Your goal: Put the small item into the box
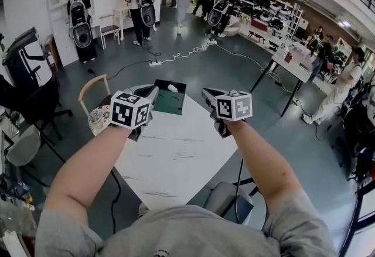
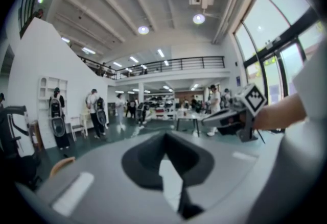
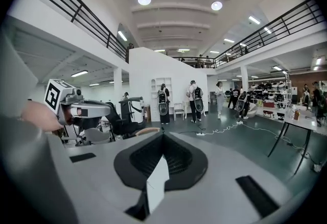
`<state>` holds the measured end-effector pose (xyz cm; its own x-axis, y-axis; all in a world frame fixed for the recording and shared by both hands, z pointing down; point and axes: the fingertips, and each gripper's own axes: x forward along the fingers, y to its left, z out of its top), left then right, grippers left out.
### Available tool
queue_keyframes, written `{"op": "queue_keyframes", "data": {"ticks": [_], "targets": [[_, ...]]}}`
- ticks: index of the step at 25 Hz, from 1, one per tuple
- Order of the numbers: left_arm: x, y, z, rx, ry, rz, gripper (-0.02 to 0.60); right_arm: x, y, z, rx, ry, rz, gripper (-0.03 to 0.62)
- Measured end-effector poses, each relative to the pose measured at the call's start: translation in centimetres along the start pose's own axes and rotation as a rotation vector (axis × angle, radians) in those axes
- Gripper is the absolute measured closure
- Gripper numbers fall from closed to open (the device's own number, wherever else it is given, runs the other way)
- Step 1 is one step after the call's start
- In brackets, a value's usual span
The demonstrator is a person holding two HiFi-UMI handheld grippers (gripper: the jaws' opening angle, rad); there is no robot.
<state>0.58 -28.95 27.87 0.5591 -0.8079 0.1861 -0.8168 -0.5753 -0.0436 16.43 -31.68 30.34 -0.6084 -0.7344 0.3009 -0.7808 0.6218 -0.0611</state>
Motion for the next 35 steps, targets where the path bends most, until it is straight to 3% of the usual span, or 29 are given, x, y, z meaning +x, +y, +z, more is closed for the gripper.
{"op": "queue_keyframes", "data": {"ticks": [9,17,35], "targets": [[-4.8,-4.4,-0.3,-0.004,-0.02,0.011,0.576,-4.6,3.3,-2.5,-0.014,-0.002,0.069,0.585],[-7.2,-5.5,-3.2,-0.033,0.007,-0.007,0.575,-6.3,5.6,-4.2,-0.028,-0.004,0.092,0.585],[-12.9,-5.2,-4.7,-0.056,-0.069,-0.14,0.575,-6.8,12.0,-6.1,-0.022,-0.005,0.102,0.585]]}}
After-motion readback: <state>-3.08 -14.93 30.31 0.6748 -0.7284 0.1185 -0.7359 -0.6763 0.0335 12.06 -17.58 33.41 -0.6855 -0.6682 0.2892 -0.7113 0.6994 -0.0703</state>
